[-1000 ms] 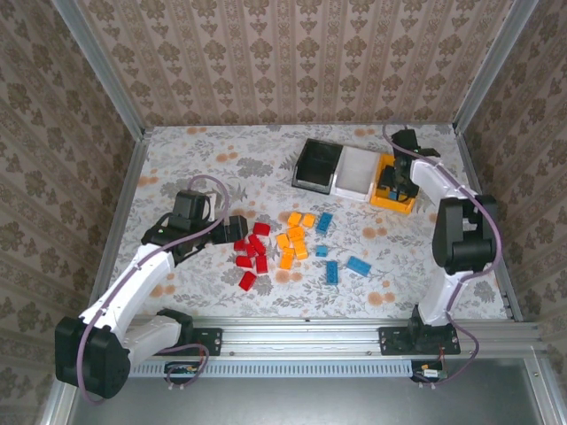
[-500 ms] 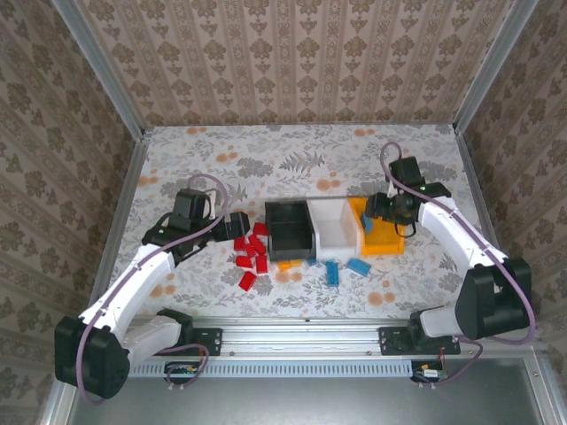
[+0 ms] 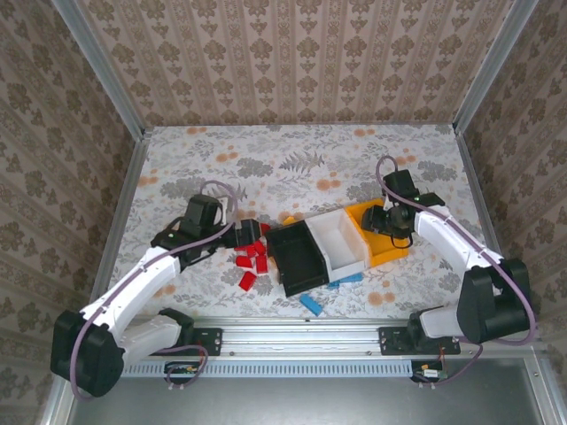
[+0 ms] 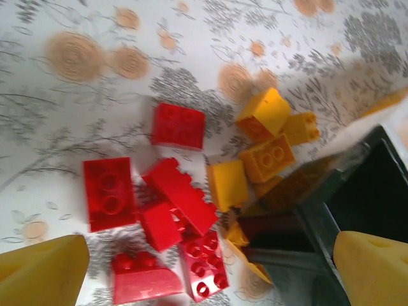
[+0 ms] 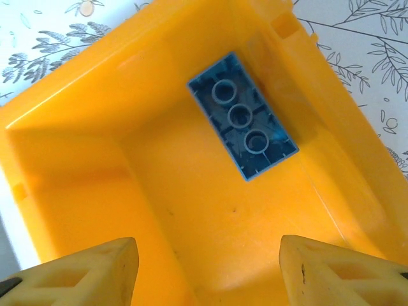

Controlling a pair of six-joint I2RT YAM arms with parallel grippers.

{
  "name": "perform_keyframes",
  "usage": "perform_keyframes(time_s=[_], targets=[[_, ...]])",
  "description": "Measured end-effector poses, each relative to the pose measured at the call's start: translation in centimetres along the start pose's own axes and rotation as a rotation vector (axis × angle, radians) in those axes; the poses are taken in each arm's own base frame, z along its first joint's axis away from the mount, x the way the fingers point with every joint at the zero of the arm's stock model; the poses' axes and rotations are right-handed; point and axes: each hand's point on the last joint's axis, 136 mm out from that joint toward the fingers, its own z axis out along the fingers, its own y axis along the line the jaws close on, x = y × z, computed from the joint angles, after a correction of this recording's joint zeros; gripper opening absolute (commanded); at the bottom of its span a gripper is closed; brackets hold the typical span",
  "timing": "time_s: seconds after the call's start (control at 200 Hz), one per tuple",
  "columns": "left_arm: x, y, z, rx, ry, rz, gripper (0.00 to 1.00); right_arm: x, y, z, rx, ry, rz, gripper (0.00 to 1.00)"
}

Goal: Sort the legos into containers by color

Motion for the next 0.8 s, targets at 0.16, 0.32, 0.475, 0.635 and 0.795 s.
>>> perform_keyframes(time_s=[0.16, 0.32, 0.475, 0.635, 0.795], targets=[[1.6, -0.8, 1.3, 0.004, 0.066, 0.014, 1.0, 0.3, 2.3, -0.9, -0.039, -0.019, -0.067, 0.63], [1.3, -1.0, 1.3, 0.0, 0.06, 0.012, 1.0, 0.8, 4.0, -1.3, -0.078, -0.015, -0.123, 0.63], [1.1, -1.1, 1.3, 0.003, 0.054, 0.01, 1.0, 1.7, 5.0, -0.8, -0.101, 0.021, -0.171, 0.6], [1.2, -1.0, 1.5, -0.001, 0.062, 0.004, 1.0, 2.9, 6.0, 1.3, -0.085, 0.098, -0.23, 0.54], [1.4, -1.0, 1.6, -0.003, 0.067, 0.002, 1.0, 3.1, 6.2, 2.9, -0.045, 0.136, -0.258, 0.33]])
